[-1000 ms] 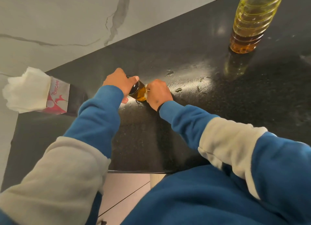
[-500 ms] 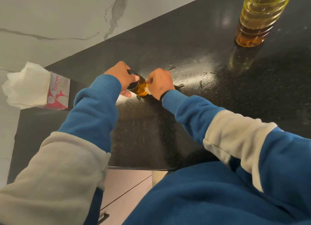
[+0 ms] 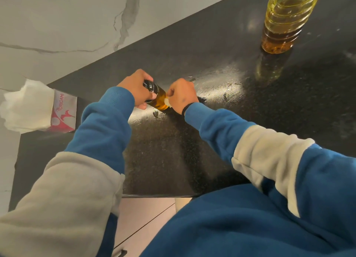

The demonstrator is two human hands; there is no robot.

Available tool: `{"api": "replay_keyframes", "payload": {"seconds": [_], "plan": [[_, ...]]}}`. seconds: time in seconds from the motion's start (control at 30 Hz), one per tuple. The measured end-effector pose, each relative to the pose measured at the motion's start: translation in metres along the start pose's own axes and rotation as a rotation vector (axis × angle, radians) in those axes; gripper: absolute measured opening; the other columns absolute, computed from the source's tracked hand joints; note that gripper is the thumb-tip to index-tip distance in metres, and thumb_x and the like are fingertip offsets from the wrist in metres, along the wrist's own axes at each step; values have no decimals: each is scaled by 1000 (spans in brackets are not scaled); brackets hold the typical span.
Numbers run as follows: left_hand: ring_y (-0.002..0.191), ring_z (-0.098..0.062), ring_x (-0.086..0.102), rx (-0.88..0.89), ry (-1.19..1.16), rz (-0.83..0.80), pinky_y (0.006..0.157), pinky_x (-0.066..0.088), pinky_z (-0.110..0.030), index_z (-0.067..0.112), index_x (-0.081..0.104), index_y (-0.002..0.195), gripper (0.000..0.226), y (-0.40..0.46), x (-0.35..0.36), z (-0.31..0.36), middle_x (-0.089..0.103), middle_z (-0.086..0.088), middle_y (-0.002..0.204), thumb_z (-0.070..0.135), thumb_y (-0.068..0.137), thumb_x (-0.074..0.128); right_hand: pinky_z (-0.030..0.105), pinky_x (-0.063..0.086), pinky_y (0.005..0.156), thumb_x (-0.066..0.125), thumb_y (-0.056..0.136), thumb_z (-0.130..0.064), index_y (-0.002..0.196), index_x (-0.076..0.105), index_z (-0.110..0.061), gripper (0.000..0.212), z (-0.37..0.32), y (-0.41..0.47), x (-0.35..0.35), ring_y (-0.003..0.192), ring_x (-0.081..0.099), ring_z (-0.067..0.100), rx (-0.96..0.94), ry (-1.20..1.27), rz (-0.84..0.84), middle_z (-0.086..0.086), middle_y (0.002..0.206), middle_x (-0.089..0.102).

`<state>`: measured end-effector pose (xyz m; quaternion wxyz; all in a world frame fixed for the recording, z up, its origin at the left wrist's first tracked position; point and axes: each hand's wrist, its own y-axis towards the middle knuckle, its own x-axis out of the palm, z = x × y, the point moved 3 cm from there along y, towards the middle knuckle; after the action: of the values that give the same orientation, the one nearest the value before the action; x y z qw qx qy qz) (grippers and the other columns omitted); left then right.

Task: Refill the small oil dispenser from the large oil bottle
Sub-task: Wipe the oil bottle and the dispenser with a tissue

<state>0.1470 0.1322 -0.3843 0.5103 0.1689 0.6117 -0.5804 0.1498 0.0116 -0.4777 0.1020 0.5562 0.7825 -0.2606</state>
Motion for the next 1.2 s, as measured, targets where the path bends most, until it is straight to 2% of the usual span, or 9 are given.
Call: {"api": "replay_keyframes", "payload": {"seconds": [0.27,0.43,0.53,0.63,0.73,0.8,0.9,1.0,1.2], "plan": [[84,-25,71,43,62,21,82,61,-40,21,42,134,50,-1,1,-1,58,-7,116,15,93,69,26,55,83,68,86,-2,84,78,-12,14,-45,2,-28,83,65,13,-159,240,134,4,90,71],[86,-23,71,76,51,15,72,59,-28,29,47,132,48,0,-1,-5,56,-7,123,14,92,70,36,54,92,65,90,-7,85,75,-4,12,-7,3,-2,88,62,21,-8,46,32,11,91,71],[85,-22,71,82,51,12,75,59,-29,30,47,131,47,2,0,-6,57,-7,122,15,92,69,43,57,85,66,87,-5,83,72,-2,9,-2,-3,4,86,65,28,39,38,-6,13,84,69],[77,-23,71,91,51,7,76,61,-36,28,48,128,46,4,0,-7,60,-10,116,13,91,70,38,58,78,73,81,-12,74,68,-7,10,-17,-12,2,80,65,26,10,110,14,7,76,66],[66,-22,66,102,64,6,63,55,-31,26,48,126,45,6,0,-9,62,-14,111,7,90,68,31,54,74,76,77,-13,67,62,-16,17,-27,-20,8,83,63,24,2,251,99,6,82,69],[69,-23,67,94,32,-5,65,57,-33,28,47,126,46,6,0,-9,60,-14,114,9,90,70,31,52,72,76,75,-11,67,58,-19,21,-23,-23,17,82,60,22,14,285,135,3,81,66],[79,-27,70,65,-4,-7,71,62,-36,31,47,125,44,5,0,-9,55,-12,123,13,92,70,33,49,80,67,79,-3,75,62,-14,12,-3,-23,22,88,52,20,80,251,120,6,91,66],[81,-27,72,27,-48,50,69,64,-38,31,49,122,29,4,3,-6,53,-8,125,30,97,63,25,37,75,60,85,-1,87,66,-12,12,7,-18,15,85,43,14,125,260,128,5,97,64],[82,-27,71,64,23,90,73,63,-39,24,49,124,26,5,4,-3,57,-12,127,27,100,59,16,50,67,69,82,0,76,69,-14,15,-23,-10,-1,77,65,13,-81,400,286,-1,80,68]]}}
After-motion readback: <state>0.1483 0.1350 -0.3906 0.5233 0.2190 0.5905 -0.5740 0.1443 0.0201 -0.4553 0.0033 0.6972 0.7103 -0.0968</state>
